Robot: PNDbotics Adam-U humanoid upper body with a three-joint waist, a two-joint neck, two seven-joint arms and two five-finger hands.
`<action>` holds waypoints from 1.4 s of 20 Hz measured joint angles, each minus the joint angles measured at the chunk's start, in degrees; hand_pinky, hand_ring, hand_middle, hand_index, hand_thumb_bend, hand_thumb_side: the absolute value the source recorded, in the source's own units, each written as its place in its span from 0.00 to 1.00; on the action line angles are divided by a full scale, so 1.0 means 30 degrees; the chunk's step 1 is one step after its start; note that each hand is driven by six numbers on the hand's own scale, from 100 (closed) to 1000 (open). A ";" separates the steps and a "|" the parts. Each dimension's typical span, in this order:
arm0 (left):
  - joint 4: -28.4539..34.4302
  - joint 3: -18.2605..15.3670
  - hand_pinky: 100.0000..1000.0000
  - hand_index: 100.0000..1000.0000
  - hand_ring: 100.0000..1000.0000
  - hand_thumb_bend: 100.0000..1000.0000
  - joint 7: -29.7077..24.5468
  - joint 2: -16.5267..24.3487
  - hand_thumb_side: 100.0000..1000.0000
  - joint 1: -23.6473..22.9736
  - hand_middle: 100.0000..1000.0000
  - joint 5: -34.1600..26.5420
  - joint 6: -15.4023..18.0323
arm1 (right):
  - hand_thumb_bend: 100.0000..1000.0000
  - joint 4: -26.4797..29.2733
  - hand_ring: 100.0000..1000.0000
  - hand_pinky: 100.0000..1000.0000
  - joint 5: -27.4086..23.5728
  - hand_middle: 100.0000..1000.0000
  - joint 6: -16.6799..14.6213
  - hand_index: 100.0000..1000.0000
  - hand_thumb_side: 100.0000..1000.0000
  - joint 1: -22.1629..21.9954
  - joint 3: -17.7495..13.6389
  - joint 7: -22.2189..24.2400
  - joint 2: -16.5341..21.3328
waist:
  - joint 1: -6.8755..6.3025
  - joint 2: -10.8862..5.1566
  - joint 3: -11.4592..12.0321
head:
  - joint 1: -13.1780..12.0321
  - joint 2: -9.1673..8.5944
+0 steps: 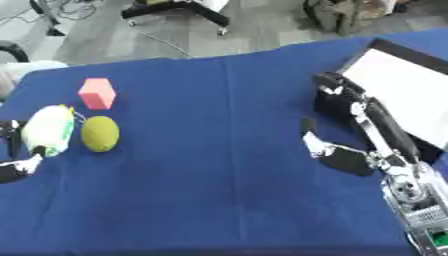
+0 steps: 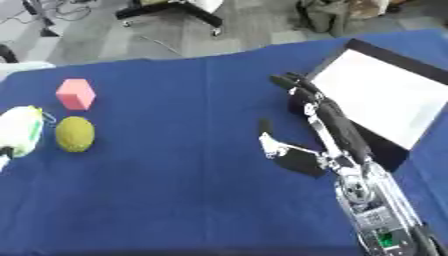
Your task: Pick up the objects with one hand, pass them to the other hand, and then place them into the box on the other side of the table.
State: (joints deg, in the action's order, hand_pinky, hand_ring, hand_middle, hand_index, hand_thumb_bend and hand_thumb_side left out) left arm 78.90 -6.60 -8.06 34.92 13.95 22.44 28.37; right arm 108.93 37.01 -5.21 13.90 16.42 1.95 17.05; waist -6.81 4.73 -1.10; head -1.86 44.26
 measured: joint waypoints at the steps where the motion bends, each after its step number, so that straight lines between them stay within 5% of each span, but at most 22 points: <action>1: 0.0716 0.0305 0.51 0.36 0.22 0.00 -0.0422 0.0038 0.18 0.0215 0.20 -0.0429 0.0142 | 0.00 0.0050 0.98 0.78 0.0032 0.87 -0.0027 0.94 0.35 0.0127 0.0088 0.0025 0.0098 | 0.0000 -0.0001 -0.0010 | -0.0022 0.0000; 2: 0.1369 0.0653 0.51 0.36 0.22 0.00 -0.0858 0.0070 0.18 0.0441 0.20 -0.0781 0.0283 | 0.00 0.0138 0.98 0.78 0.0107 0.87 -0.0075 0.94 0.35 0.0286 0.0183 0.0072 0.0240 | 0.0001 -0.0002 -0.0019 | -0.0033 0.0000; 4: 0.2474 0.1475 0.51 0.36 0.23 0.00 -0.1792 0.0124 0.17 0.1093 0.20 -0.1359 0.0533 | 0.00 0.0440 0.96 0.79 0.0422 0.89 -0.0229 0.96 0.07 0.0776 0.0448 0.0230 0.0638 | 0.0003 -0.0015 -0.0051 | -0.0047 0.0000; 5: 0.2904 0.1904 0.51 0.36 0.23 0.00 -0.2278 0.0124 0.17 0.1511 0.21 -0.1636 0.0622 | 0.00 0.0659 0.96 0.79 0.0650 0.90 -0.0332 0.96 0.00 0.1059 0.0598 0.0369 0.0867 | 0.0003 -0.0023 -0.0069 | -0.0064 0.0000; 15: 0.3502 0.5097 0.51 0.36 0.23 0.00 -0.6180 -0.1535 0.17 0.5545 0.20 -0.3270 0.0898 | 0.00 0.1484 0.98 0.83 0.1731 0.95 -0.2003 1.00 0.00 0.4476 0.2460 0.2796 0.2650 | 0.0132 -0.0083 -0.0082 | -0.0176 0.0001; 28: 0.2430 0.6118 0.51 0.36 0.22 0.00 -0.8403 -0.4333 0.18 0.7833 0.20 -0.4647 0.0369 | 0.00 0.1427 0.95 0.82 0.1271 0.95 -0.2265 1.00 0.00 0.5634 0.3948 0.3606 0.2062 | 0.0270 0.0121 0.0298 | 0.0223 0.0001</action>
State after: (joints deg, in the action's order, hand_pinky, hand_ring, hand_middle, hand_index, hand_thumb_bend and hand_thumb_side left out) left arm 86.19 11.76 -33.27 21.92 37.45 8.50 29.48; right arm 113.21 40.82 -12.00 30.80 28.27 12.77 23.24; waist -6.00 5.10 -0.21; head -1.19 44.26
